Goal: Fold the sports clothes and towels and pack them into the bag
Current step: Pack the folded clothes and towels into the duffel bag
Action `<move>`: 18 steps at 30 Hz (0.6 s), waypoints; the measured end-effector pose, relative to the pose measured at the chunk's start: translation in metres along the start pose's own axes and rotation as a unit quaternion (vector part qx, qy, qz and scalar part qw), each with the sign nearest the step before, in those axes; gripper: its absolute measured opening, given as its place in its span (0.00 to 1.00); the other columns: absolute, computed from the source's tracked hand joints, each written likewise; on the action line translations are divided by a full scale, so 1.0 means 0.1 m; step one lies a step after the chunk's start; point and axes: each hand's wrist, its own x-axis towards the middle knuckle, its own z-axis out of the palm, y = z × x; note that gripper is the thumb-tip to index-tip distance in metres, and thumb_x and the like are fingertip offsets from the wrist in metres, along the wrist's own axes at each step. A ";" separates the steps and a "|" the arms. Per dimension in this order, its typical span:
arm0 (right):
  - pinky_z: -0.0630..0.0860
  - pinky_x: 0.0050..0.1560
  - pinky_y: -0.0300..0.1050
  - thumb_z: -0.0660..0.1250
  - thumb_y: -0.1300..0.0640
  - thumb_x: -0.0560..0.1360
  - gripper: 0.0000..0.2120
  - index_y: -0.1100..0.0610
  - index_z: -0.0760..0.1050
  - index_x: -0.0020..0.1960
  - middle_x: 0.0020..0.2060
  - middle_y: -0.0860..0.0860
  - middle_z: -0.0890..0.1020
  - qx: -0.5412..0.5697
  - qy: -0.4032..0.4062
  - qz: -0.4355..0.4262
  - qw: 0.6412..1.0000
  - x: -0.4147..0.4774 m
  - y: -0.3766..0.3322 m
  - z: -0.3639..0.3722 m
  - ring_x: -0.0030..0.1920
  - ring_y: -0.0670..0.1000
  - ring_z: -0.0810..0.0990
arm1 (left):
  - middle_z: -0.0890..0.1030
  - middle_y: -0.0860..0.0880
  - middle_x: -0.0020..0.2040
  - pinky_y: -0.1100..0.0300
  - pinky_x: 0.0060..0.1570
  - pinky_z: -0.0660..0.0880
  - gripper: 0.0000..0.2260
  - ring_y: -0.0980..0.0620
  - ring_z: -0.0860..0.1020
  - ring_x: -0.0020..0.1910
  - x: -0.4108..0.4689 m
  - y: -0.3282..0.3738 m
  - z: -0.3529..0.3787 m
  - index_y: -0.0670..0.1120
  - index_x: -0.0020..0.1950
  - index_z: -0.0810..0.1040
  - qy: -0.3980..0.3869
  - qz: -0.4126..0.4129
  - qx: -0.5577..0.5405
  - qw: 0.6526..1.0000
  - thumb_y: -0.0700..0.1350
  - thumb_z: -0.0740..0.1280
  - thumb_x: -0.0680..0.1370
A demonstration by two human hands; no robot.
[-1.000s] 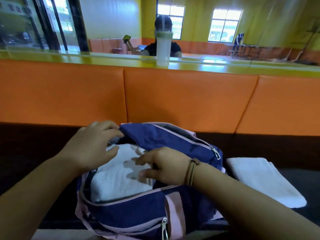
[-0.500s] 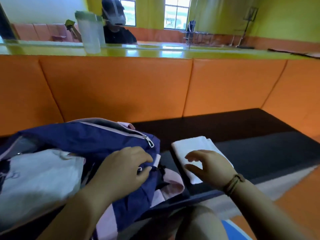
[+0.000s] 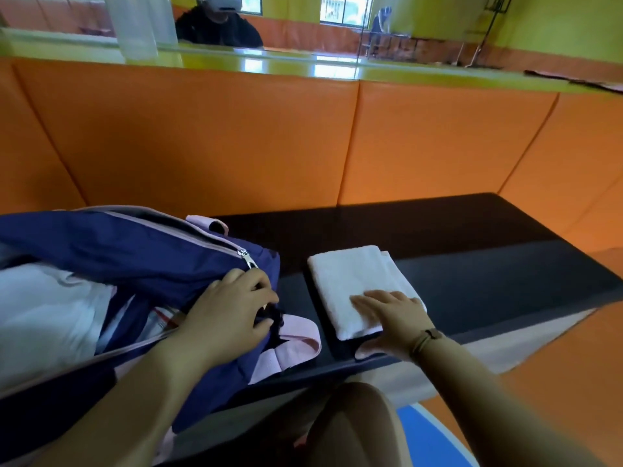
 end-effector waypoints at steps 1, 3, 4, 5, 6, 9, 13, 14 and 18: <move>0.68 0.60 0.50 0.67 0.33 0.65 0.36 0.39 0.62 0.70 0.67 0.44 0.69 -0.022 0.019 -0.008 1.000 0.00 0.00 -0.02 0.63 0.52 0.70 | 0.76 0.56 0.47 0.55 0.40 0.72 0.12 0.50 0.75 0.46 0.00 0.00 0.00 0.53 0.49 0.81 0.001 -0.001 -0.005 1.000 0.52 0.65 0.67; 0.73 0.53 0.47 0.63 0.37 0.72 0.24 0.46 0.70 0.64 0.58 0.48 0.77 -0.044 0.057 -0.021 0.997 -0.03 -0.08 -0.04 0.54 0.54 0.76 | 0.75 0.56 0.49 0.56 0.41 0.72 0.12 0.50 0.75 0.47 0.00 -0.02 0.00 0.53 0.49 0.81 -0.001 -0.001 -0.012 1.000 0.52 0.65 0.67; 0.74 0.50 0.47 0.59 0.38 0.73 0.22 0.49 0.73 0.61 0.54 0.50 0.79 -0.037 0.067 -0.026 0.997 -0.06 -0.13 -0.04 0.51 0.56 0.77 | 0.75 0.56 0.49 0.55 0.42 0.72 0.13 0.50 0.75 0.47 0.00 -0.02 0.01 0.53 0.49 0.81 -0.002 -0.001 -0.014 1.000 0.53 0.64 0.68; 0.75 0.47 0.48 0.53 0.36 0.72 0.26 0.52 0.75 0.57 0.50 0.52 0.79 -0.023 0.076 -0.031 0.996 -0.10 -0.18 -0.01 0.49 0.58 0.79 | 0.75 0.57 0.49 0.55 0.42 0.72 0.13 0.50 0.75 0.48 -0.01 -0.03 0.01 0.53 0.49 0.81 -0.002 -0.001 -0.016 1.000 0.53 0.63 0.68; 0.75 0.43 0.50 0.47 0.35 0.68 0.31 0.54 0.76 0.53 0.46 0.54 0.78 -0.006 0.091 -0.040 0.995 -0.13 -0.22 0.03 0.45 0.60 0.79 | 0.75 0.57 0.50 0.56 0.43 0.71 0.13 0.50 0.74 0.48 -0.01 -0.03 0.02 0.54 0.49 0.81 -0.002 -0.002 -0.019 1.000 0.54 0.63 0.68; 0.74 0.44 0.52 0.52 0.32 0.66 0.32 0.54 0.74 0.56 0.48 0.55 0.75 -0.027 0.106 -0.045 0.993 -0.21 -0.27 0.08 0.47 0.60 0.77 | 0.75 0.58 0.51 0.56 0.46 0.70 0.13 0.51 0.73 0.50 -0.01 -0.03 0.02 0.53 0.51 0.81 -0.014 -0.010 -0.036 0.999 0.53 0.64 0.69; 0.67 0.55 0.53 0.70 0.35 0.63 0.43 0.51 0.57 0.71 0.64 0.51 0.65 -0.092 0.010 -0.023 0.995 -0.29 -0.23 0.15 0.60 0.57 0.68 | 0.74 0.57 0.52 0.55 0.48 0.70 0.11 0.51 0.72 0.51 -0.01 -0.02 0.01 0.52 0.52 0.81 -0.019 -0.010 -0.047 0.999 0.48 0.71 0.71; 0.67 0.54 0.52 0.69 0.39 0.66 0.39 0.51 0.58 0.70 0.64 0.51 0.66 -0.088 0.024 -0.027 0.995 -0.29 -0.23 0.16 0.60 0.56 0.70 | 0.74 0.57 0.53 0.54 0.49 0.70 0.11 0.51 0.72 0.52 -0.02 -0.02 0.01 0.52 0.52 0.81 -0.020 -0.011 -0.048 0.999 0.48 0.72 0.71; 0.66 0.41 0.45 0.62 0.54 0.71 0.10 0.51 0.68 0.52 0.50 0.51 0.77 -0.016 0.046 -0.023 0.999 -0.29 -0.23 0.00 0.48 0.56 0.76 | 0.74 0.57 0.53 0.54 0.47 0.71 0.13 0.51 0.73 0.51 -0.04 -0.03 0.02 0.53 0.51 0.81 -0.015 -0.008 -0.046 0.999 0.52 0.67 0.69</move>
